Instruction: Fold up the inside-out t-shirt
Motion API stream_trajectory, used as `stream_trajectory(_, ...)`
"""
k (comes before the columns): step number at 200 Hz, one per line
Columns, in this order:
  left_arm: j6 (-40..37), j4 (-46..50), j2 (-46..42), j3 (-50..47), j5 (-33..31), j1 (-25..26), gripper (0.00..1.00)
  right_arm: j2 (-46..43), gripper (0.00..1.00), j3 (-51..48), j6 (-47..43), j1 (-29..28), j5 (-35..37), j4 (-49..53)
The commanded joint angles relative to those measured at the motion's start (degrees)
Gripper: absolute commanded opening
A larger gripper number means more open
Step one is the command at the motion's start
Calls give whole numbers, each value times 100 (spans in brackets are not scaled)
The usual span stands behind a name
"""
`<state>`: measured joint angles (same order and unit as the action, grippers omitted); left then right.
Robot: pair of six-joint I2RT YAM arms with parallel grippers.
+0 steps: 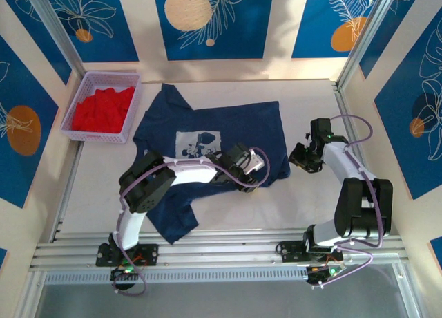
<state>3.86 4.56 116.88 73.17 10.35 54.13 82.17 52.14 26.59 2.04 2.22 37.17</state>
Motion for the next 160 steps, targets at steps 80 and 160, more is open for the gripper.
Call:
stream_trajectory(80,-105,126,94,-196,180,-14,54,679,31,-209,440,-778,-1368,-685)
stream_trajectory(160,49,-209,55,-452,191,-22,54,314,9,-76,1526,-946,-3080,-1968)
